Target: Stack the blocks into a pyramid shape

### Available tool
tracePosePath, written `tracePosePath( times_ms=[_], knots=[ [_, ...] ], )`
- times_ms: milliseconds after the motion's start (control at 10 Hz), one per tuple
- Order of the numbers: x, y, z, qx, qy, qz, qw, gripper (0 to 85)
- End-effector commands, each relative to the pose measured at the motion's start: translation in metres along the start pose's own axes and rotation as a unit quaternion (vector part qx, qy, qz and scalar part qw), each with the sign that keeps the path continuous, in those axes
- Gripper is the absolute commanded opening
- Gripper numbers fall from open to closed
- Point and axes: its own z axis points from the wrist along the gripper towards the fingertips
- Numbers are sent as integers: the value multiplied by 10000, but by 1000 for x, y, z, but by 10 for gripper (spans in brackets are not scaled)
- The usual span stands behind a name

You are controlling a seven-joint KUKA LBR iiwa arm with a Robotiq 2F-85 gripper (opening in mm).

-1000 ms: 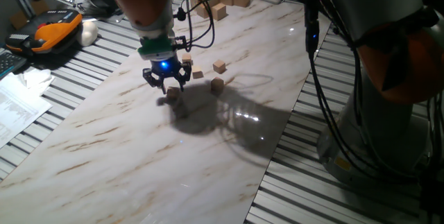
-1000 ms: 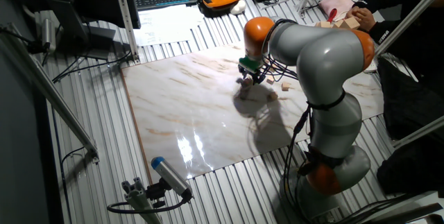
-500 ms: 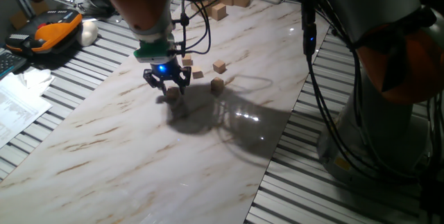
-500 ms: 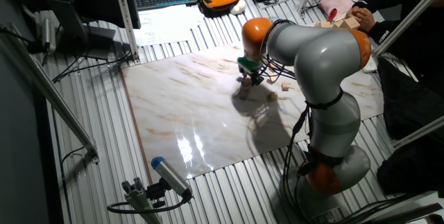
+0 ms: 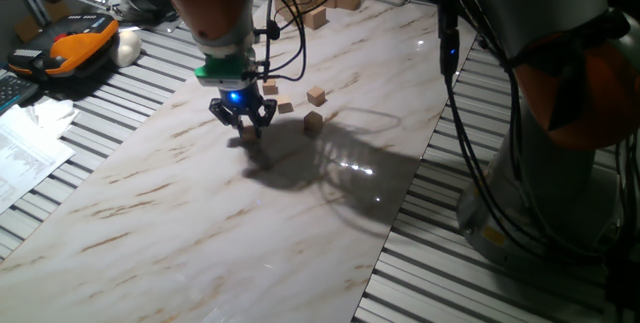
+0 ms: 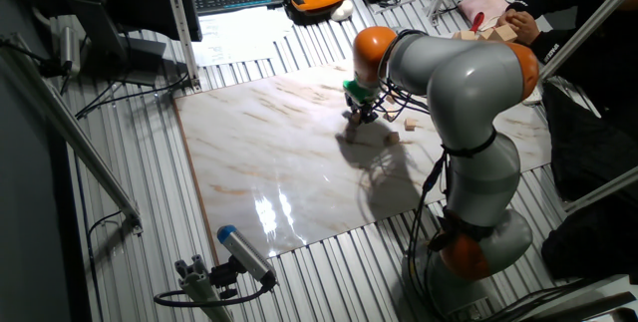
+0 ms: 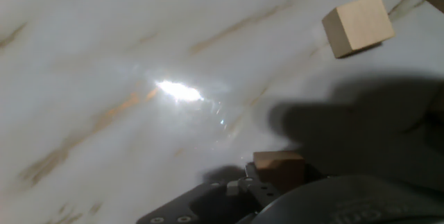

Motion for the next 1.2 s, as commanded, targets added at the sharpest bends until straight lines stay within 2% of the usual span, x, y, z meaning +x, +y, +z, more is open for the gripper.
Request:
tracePosePath(
  times_ms=[0, 200, 300, 500, 600, 700, 800, 900, 1100],
  knots=[
    [0, 0, -2, -44, 27, -296, 9995, 0],
    [3, -4, -15, -74, 89, -1433, 9896, 0],
    [4, -5, -20, -162, 179, -2081, 9778, 0],
    [6, -7, -19, -151, 125, -3422, 9394, 0],
    [7, -8, -19, -160, 111, -3857, 9224, 0],
    [8, -9, -20, -162, 95, -4243, 9053, 0],
    [9, -10, -19, -56, 15, -4519, 8921, 0],
    [9, -10, -19, -67, 2, -4668, 8843, 0],
    [9, -10, -19, -17, -115, -4887, 8724, 0]
  ],
)
